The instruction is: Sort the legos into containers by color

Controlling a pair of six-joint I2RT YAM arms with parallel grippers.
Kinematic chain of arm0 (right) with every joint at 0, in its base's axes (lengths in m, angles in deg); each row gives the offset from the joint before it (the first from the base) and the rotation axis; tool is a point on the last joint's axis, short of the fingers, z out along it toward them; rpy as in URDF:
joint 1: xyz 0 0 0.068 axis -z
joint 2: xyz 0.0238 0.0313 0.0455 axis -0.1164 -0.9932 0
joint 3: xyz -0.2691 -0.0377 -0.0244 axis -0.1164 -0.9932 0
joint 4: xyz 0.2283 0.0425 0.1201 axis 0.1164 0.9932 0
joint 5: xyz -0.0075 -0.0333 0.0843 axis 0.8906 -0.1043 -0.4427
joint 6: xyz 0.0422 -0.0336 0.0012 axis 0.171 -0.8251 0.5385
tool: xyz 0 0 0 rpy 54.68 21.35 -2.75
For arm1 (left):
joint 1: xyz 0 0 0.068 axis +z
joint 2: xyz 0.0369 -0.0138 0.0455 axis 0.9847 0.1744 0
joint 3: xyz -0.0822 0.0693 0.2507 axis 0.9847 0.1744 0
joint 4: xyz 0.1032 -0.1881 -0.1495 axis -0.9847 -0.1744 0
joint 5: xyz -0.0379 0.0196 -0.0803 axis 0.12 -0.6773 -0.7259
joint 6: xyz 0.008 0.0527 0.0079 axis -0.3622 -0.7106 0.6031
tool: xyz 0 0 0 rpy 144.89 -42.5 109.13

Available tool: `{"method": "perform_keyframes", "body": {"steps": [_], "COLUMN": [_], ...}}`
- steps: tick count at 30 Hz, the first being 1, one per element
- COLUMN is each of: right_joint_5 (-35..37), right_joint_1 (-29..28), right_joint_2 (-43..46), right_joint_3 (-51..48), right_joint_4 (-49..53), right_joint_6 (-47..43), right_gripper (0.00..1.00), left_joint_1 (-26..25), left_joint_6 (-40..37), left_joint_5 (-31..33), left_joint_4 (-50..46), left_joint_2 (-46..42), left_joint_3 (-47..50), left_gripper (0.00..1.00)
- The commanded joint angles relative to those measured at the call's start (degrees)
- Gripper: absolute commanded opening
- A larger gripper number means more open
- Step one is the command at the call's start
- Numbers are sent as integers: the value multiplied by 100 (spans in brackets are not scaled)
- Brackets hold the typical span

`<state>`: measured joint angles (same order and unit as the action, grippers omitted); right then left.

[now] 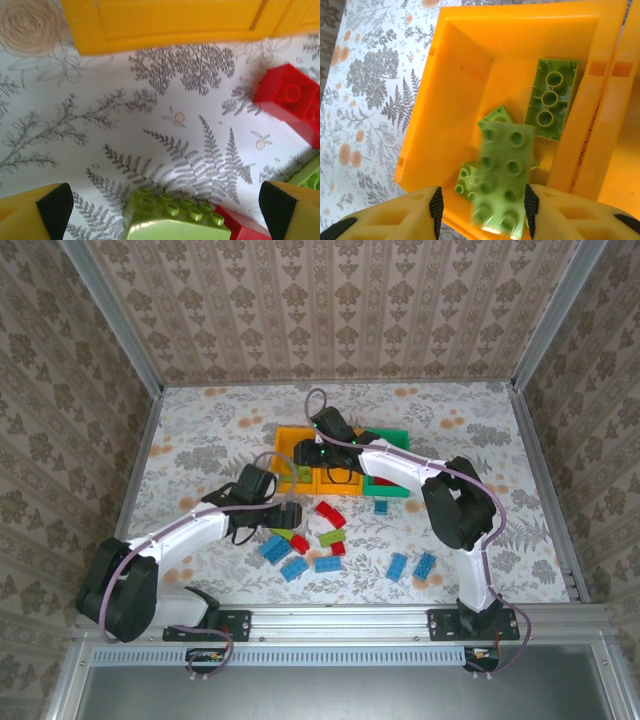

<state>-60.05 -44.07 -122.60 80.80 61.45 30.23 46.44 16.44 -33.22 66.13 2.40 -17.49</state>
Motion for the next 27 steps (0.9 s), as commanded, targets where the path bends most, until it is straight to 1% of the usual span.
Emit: {"method": "perform_keyframes", "body": {"steps": [1,6,10,13,17,23,27], "right_joint_5": [-57,-69,37,128,186,222,257], "right_joint_1": [-6,-14,-14,-6,3,3,20], "right_joint_2": [-87,275,638,820,921,1026,1100], "right_joint_3": [89,-218,-473,-645,-763,-888,-981], "right_joint_4": [220,51,43,84,111,112,112], "right_joint_6": [95,87,9,-36,-56,-56,-51], "right_gripper": [55,60,63,64,65,65,65], "left_joint_1": [-105,-255,-330,-357,-375,-375,-384], "left_joint_6": [119,32,-34,-51,104,153,146], "left_joint_5": [47,59,199,127,280,300,187], "left_joint_4": [-138,-188,-300,-254,-367,-336,-280], "left_joint_2": [-187,-280,-278,-280,-173,-107,-105], "left_joint_3": [139,224,276,387,368,355,371], "left_gripper": [98,97,96,94,92,89,89]}}
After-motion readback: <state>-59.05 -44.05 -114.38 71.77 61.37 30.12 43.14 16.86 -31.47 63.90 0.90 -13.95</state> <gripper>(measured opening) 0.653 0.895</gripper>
